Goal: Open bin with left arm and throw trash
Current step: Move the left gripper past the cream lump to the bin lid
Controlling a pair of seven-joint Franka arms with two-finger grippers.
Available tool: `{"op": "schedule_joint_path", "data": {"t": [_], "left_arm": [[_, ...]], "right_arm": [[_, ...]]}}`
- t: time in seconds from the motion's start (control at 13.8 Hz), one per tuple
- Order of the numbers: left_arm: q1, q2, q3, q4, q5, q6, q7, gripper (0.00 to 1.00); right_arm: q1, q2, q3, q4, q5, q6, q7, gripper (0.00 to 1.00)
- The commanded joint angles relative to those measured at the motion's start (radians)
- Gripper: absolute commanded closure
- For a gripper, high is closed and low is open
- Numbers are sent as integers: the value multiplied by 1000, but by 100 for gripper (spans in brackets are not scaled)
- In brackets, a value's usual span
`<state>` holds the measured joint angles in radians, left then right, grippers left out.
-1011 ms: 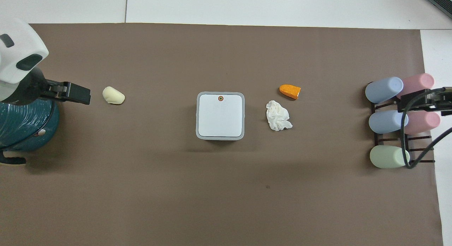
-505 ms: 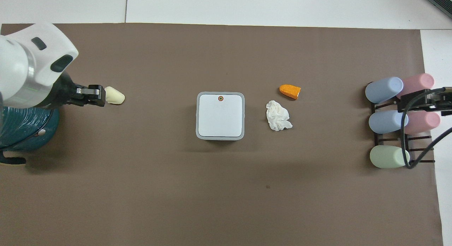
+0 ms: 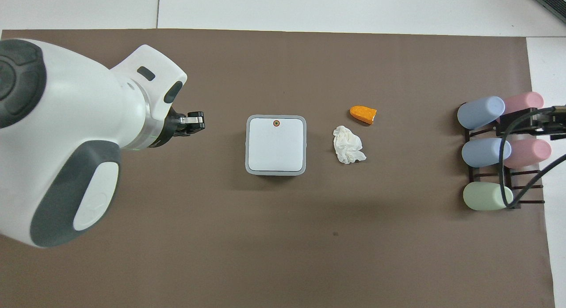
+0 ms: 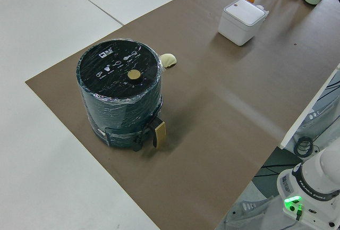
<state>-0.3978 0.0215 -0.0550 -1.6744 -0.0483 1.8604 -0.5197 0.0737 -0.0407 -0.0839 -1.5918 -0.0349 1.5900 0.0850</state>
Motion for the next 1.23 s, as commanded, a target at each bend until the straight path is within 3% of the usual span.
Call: {"op": "schedule_joint_path", "data": {"t": [0.0,0.22,0.79,1.16], "left_arm": [[-42,15,14,-79,-44,132,-72,100],[-87,78,14,-100,-77,256,-175,99],[-134,97,14,-229,-185,505,-198,95],[-133,100,14,-248,-248,528,-197,95]], "right_arm": [[-6,-27,4,-49,-2,36,-1,0],[-6,-37,4,-69,-2,39,-1,0],[-3,-41,4,-89,-2,74,4,0],[-2,-42,4,-97,-2,74,6,0]]}}
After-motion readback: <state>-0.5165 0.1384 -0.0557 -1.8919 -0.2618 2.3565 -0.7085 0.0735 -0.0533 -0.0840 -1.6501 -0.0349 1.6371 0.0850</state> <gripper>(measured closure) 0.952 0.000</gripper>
